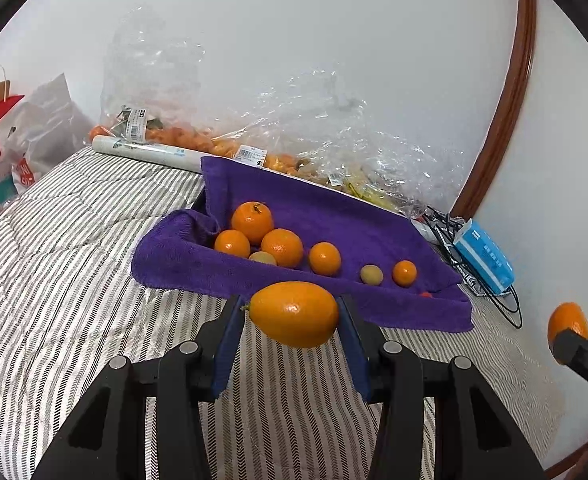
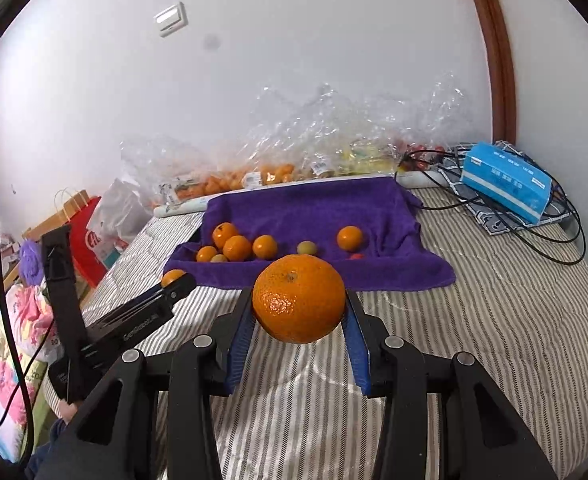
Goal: Organize fruits
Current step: 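Lift and carry the orange and the oval fruit over the towel with both tools, then lower the orange and the oval fruit onto the towel with both tools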
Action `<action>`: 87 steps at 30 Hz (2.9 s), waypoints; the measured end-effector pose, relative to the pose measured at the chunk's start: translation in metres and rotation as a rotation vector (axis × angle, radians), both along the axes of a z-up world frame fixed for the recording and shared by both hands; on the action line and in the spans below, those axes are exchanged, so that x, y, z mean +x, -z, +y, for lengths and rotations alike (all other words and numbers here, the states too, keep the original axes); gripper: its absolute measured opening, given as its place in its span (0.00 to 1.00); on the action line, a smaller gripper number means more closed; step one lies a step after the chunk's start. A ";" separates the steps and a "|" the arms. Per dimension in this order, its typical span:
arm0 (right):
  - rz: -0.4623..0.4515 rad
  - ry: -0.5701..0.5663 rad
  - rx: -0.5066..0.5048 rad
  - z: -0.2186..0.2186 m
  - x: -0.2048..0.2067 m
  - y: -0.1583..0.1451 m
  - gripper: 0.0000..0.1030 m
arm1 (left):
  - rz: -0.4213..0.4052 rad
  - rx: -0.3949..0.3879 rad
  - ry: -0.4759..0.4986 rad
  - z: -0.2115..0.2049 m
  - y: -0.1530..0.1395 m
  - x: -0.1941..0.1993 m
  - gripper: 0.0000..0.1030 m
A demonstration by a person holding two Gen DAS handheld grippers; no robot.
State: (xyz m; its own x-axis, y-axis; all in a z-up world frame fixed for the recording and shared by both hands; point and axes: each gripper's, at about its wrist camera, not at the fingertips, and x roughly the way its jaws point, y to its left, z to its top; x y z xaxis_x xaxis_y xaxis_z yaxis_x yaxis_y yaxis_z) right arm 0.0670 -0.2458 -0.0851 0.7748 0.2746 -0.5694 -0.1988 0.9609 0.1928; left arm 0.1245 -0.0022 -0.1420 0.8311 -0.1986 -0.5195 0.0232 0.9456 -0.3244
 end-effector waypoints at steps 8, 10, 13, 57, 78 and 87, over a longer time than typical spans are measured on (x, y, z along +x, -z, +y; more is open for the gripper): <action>-0.021 0.009 -0.011 0.002 -0.003 -0.012 0.41 | 0.013 -0.003 -0.005 0.002 0.001 0.002 0.43; -0.035 0.007 -0.016 0.004 0.000 -0.016 0.41 | 0.014 -0.010 -0.006 0.003 0.001 0.002 0.43; -0.051 0.011 -0.019 0.005 0.003 -0.020 0.41 | 0.001 -0.024 -0.015 0.006 -0.001 0.001 0.43; -0.143 -0.043 0.004 -0.010 0.163 -0.026 0.41 | -0.053 0.107 0.019 0.005 -0.073 0.135 0.43; -0.004 0.058 0.033 -0.052 0.190 0.014 0.41 | 0.019 0.110 0.012 0.009 -0.037 0.148 0.43; 0.030 0.052 0.005 -0.060 0.194 0.020 0.41 | 0.046 0.039 -0.003 0.025 -0.034 0.152 0.43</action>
State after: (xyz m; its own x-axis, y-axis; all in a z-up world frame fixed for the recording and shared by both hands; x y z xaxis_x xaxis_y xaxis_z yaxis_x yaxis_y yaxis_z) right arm 0.2608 -0.3055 -0.1047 0.7707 0.2372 -0.5914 -0.1423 0.9688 0.2031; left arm 0.2767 0.0224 -0.1080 0.8067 -0.1754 -0.5643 0.0066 0.9575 -0.2882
